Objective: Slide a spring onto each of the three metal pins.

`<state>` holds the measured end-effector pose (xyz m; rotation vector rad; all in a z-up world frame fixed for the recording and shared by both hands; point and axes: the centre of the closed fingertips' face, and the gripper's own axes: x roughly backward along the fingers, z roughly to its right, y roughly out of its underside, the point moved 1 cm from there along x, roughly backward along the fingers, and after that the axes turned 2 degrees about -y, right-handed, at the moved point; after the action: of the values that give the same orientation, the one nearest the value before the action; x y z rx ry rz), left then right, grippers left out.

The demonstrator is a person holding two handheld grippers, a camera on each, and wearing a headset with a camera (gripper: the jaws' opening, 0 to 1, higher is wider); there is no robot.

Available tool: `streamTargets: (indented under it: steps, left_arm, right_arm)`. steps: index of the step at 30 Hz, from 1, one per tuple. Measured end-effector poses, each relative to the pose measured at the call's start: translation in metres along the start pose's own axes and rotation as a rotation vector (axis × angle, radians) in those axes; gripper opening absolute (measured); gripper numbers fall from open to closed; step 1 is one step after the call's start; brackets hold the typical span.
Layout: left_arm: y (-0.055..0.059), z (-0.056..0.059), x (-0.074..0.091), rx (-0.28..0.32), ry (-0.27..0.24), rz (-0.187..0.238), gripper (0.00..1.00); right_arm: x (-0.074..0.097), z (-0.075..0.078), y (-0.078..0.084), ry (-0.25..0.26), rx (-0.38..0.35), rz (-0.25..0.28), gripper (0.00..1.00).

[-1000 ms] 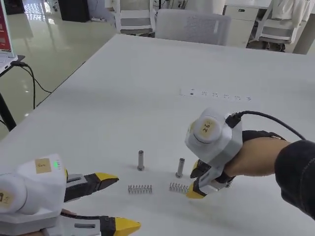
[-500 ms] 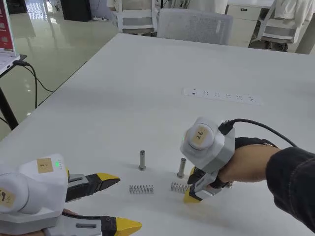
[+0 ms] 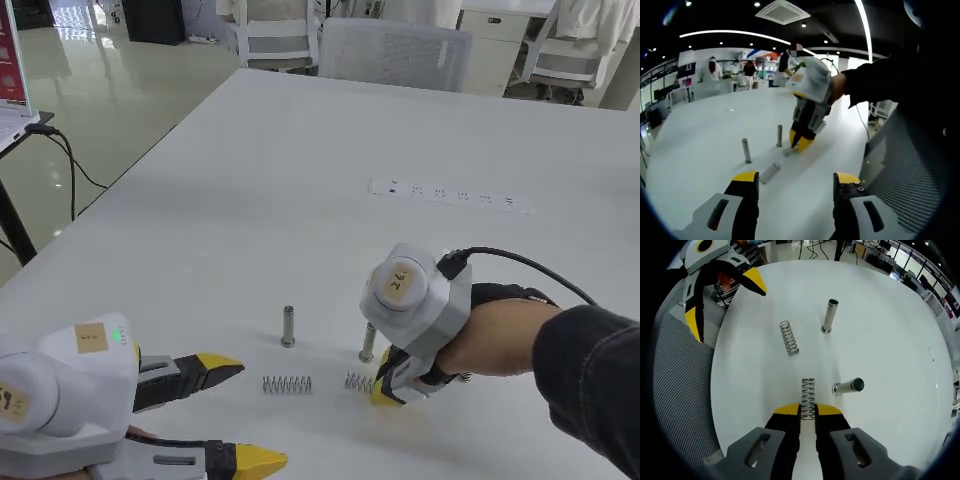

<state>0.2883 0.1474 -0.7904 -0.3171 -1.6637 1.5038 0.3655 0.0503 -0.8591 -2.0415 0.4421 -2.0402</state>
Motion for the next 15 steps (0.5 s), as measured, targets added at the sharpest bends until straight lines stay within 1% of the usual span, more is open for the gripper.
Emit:
streamTargets:
  steps: [7, 8, 11, 15]
  left_arm:
    - [0.0, 0.001, -0.001, -0.007, 0.006, -0.003, 0.54]
    - [0.0, 0.002, -0.001, -0.008, 0.007, -0.003, 0.54]
    - [-0.001, 0.002, 0.0, -0.01, 0.008, -0.003, 0.54]
    - [-0.001, 0.002, 0.0, -0.017, 0.012, -0.005, 0.54]
  right_arm:
    - [0.0, 0.0, 0.0, 0.01, -0.021, 0.006, 0.08]
    - [0.0, 0.0, 0.0, 0.013, -0.032, 0.004, 0.08]
    - [0.001, 0.001, 0.002, 0.028, -0.025, -0.014, 0.08]
    - [0.012, 0.001, 0.002, 0.024, -0.036, -0.012, 0.08]
